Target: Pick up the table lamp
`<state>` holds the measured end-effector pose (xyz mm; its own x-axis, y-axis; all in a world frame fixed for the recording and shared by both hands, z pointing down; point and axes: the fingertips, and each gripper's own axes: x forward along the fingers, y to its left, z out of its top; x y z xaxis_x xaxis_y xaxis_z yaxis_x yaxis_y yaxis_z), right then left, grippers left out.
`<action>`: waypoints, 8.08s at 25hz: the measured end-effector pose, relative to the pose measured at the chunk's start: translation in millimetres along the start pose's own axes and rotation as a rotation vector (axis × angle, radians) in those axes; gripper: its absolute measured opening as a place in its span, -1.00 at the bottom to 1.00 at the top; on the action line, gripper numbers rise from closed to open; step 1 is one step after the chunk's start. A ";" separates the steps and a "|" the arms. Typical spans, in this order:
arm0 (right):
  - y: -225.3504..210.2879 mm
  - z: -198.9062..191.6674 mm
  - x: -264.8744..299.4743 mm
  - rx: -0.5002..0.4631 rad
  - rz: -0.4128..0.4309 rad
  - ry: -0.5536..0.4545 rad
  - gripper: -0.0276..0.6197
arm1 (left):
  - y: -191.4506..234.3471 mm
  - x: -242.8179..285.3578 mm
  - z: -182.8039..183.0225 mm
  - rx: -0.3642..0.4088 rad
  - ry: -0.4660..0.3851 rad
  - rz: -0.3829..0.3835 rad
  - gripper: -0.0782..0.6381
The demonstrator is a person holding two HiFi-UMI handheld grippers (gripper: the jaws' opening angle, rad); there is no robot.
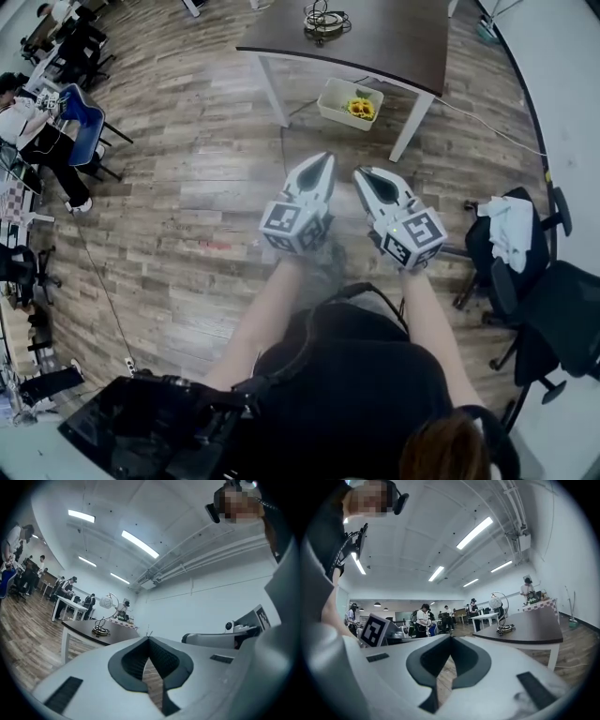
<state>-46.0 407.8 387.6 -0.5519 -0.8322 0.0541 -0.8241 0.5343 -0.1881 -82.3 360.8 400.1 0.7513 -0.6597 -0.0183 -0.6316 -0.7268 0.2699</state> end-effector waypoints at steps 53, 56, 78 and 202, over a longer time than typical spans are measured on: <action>-203.4 26.2 236.7 0.101 -0.110 -0.022 -0.92 | 203.5 225.3 16.0 -0.064 0.058 -0.043 -0.78; -211.1 29.5 252.0 0.112 -0.094 -0.018 -0.92 | 214.1 235.1 20.3 -0.063 0.055 -0.035 -0.78; -299.4 35.9 354.5 0.147 0.051 0.040 -0.92 | 297.4 334.8 26.9 -0.073 0.064 0.084 -0.78; -470.0 169.5 410.9 -0.055 0.013 -0.126 -0.51 | 453.0 512.9 -8.8 0.090 0.124 0.259 -0.64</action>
<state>136.1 -210.4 332.1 -0.5450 -0.8353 -0.0721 -0.8246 0.5496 -0.1341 18.6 -305.1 521.4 0.5770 -0.8012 0.1589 -0.8156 -0.5548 0.1640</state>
